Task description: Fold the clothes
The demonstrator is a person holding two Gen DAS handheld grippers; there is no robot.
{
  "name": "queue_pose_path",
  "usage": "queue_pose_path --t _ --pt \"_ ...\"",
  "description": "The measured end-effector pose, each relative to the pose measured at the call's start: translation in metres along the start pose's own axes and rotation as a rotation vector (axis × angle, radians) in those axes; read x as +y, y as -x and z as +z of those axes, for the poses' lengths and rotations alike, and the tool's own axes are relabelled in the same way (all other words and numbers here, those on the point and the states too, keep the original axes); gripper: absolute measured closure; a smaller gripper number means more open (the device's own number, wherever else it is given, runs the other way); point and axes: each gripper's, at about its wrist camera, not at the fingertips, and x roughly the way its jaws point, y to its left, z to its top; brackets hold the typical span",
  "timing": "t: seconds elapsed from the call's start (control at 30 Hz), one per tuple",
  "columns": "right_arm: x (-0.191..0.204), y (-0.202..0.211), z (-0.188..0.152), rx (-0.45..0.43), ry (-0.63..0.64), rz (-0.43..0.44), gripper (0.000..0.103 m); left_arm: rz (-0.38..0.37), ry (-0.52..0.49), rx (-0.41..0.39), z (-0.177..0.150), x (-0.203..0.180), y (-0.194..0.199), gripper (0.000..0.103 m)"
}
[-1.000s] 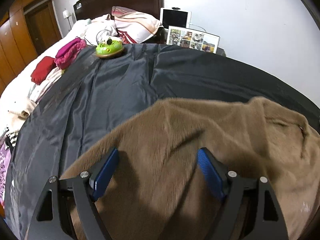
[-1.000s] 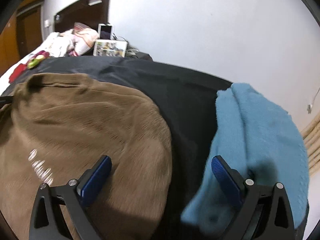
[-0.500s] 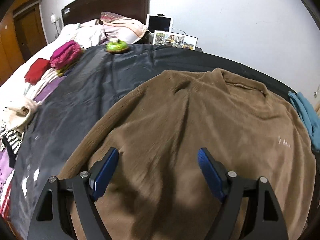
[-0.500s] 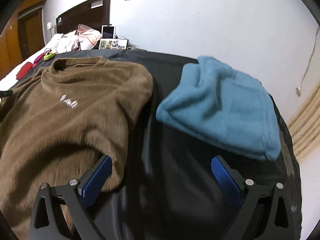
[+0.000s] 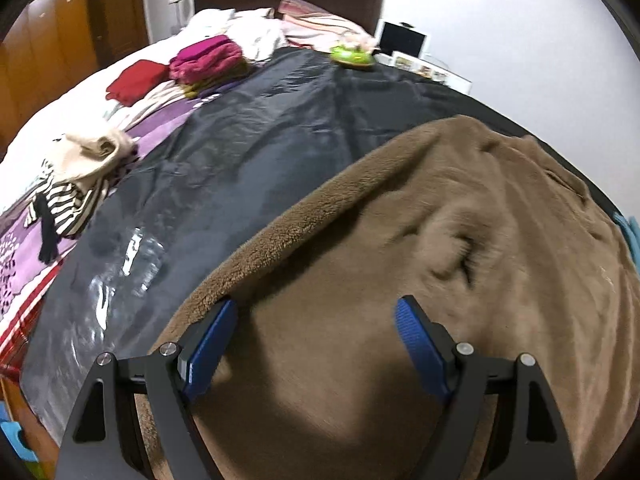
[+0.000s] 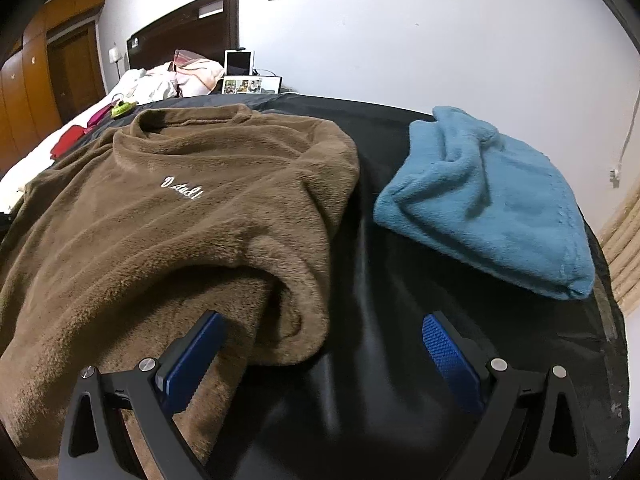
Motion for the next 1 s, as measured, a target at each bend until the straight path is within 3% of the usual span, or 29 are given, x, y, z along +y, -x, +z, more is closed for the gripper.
queue_pose_path --t 0.67,0.77,1.0 --pt "0.007 -0.006 0.005 -0.008 -0.016 -0.017 0.002 0.379 -0.036 -0.036 0.102 0.017 -0.074 0.011" --pt "-0.001 -0.006 0.003 -0.011 -0.016 -0.025 0.002 0.386 -0.023 -0.029 0.102 0.018 -0.073 0.012" --pt "-0.009 -0.008 -0.002 0.000 -0.006 -0.038 0.002 0.171 0.002 -0.054 0.073 0.004 -0.027 0.011"
